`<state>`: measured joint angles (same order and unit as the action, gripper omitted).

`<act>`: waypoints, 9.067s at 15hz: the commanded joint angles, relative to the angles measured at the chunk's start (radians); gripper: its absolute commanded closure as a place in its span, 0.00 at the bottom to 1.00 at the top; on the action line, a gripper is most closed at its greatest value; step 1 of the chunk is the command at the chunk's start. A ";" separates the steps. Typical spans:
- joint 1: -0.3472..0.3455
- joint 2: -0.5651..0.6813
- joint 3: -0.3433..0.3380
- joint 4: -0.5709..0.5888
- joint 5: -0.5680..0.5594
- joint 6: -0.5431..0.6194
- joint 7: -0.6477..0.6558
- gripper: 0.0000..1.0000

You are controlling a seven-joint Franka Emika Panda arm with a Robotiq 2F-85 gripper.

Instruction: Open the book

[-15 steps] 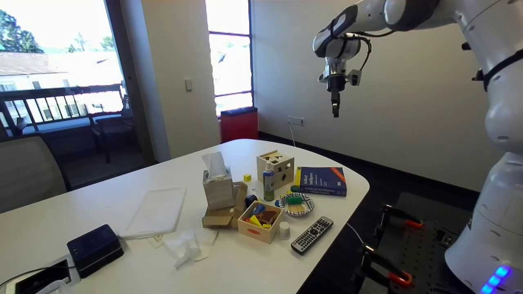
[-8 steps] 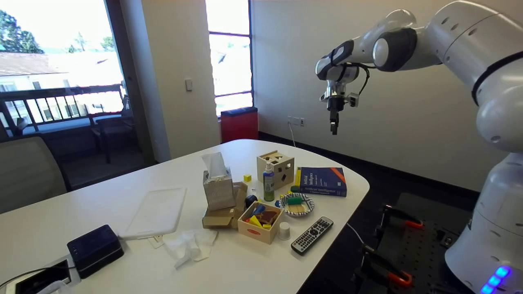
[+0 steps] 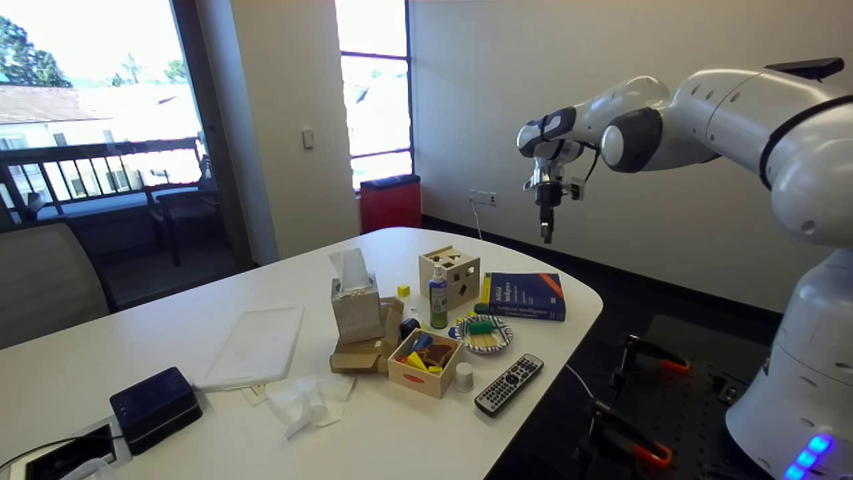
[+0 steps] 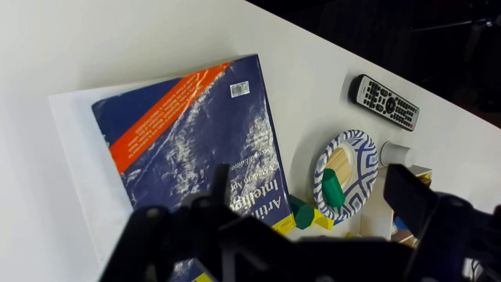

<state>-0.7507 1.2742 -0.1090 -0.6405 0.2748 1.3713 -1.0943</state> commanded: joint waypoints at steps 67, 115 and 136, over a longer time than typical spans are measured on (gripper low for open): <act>-0.061 0.217 0.173 0.066 -0.059 0.170 0.203 0.00; 0.123 0.210 0.140 0.109 -0.201 -0.252 -0.390 0.00; 0.207 0.191 0.124 -0.118 -0.138 0.210 -0.117 0.00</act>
<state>-0.5465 1.4651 0.0250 -0.7216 0.1161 1.4510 -1.2549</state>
